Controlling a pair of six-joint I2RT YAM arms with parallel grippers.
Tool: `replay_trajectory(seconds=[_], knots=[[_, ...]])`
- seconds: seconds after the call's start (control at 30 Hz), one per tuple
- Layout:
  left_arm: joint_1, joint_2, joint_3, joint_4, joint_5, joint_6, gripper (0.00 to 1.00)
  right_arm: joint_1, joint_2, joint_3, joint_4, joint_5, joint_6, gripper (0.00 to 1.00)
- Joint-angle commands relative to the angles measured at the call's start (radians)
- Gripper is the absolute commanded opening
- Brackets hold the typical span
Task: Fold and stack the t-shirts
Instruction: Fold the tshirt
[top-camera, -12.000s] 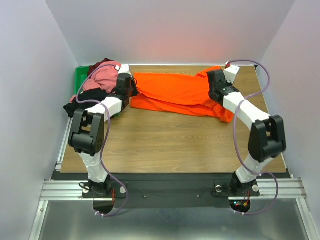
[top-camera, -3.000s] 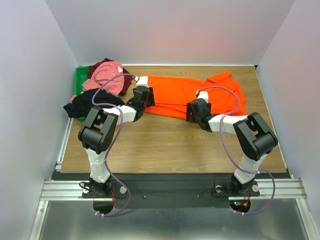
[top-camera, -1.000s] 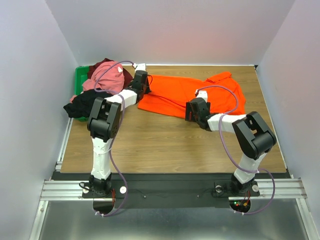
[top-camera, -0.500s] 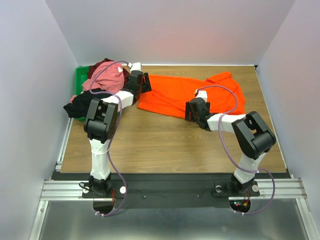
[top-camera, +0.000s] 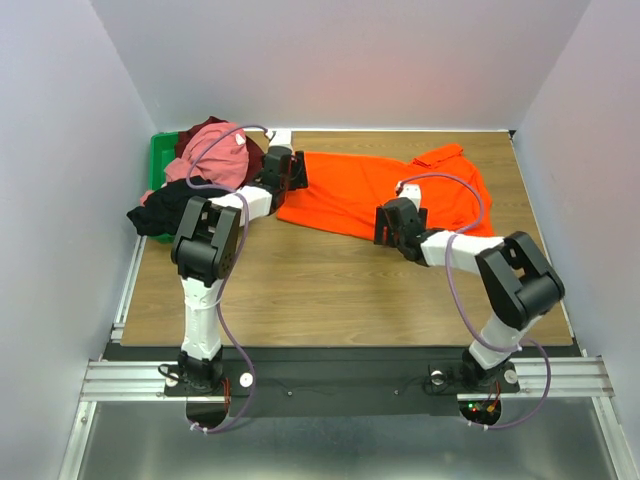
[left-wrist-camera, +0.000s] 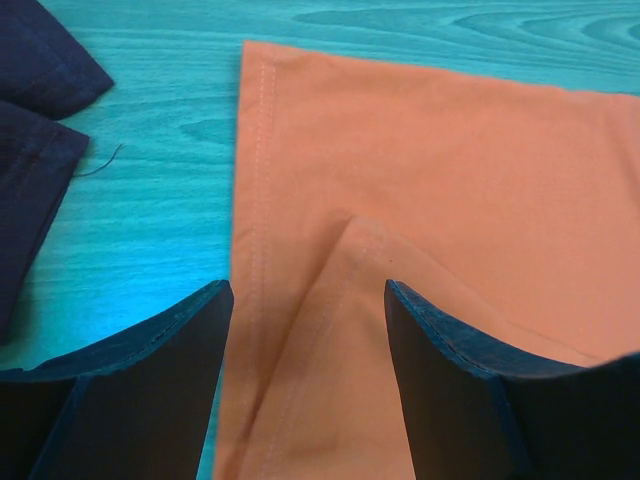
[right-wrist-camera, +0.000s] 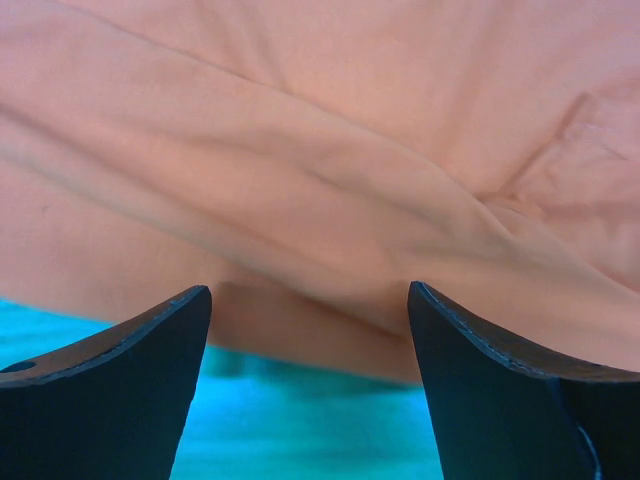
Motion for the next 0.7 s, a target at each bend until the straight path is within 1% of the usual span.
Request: replay_trajectory(seconds=[0.0, 0.1, 0.17, 0.2, 0.3, 0.37, 0.4, 0.47, 0.5, 0.6, 0.67], knots=[[0.002, -0.032, -0.037, 0.053, -0.015, 0.022, 0.73, 0.005, -0.152, -0.003, -0.024, 0.044, 0.016, 0.86], [0.004, -0.032, -0.041, 0.053, 0.003, 0.017, 0.73, 0.004, -0.237, 0.035, -0.056, 0.082, -0.013, 0.89], [0.004, -0.034, -0.046, 0.047, 0.014, 0.014, 0.73, -0.009, -0.263, 0.082, -0.09, 0.107, -0.021, 0.91], [0.004, -0.039, -0.051, 0.045, 0.035, 0.011, 0.73, -0.028, -0.272, 0.095, -0.106, 0.133, -0.022, 0.93], [0.004, -0.054, -0.07, 0.053, 0.095, 0.002, 0.73, -0.093, -0.305, 0.121, -0.157, 0.126, -0.019, 0.95], [0.002, -0.075, -0.086, 0.076, 0.127, 0.002, 0.74, -0.176, -0.317, 0.113, -0.166, 0.1, -0.003, 0.95], [0.002, -0.086, -0.103, 0.087, 0.187, 0.001, 0.74, -0.231, -0.319, 0.097, -0.165, 0.069, 0.014, 0.95], [0.002, -0.083, -0.106, 0.099, 0.247, 0.005, 0.76, -0.283, -0.312, 0.086, -0.166, 0.041, 0.025, 0.95], [0.002, -0.066, -0.097, 0.097, 0.299, 0.007, 0.76, -0.321, -0.297, 0.081, -0.165, 0.023, 0.033, 0.95], [0.001, -0.022, -0.062, 0.084, 0.388, 0.008, 0.76, -0.361, -0.256, 0.084, -0.165, 0.012, 0.045, 0.95], [0.001, -0.002, -0.042, 0.05, 0.404, 0.008, 0.77, -0.374, -0.236, 0.087, -0.166, 0.003, 0.053, 0.95]])
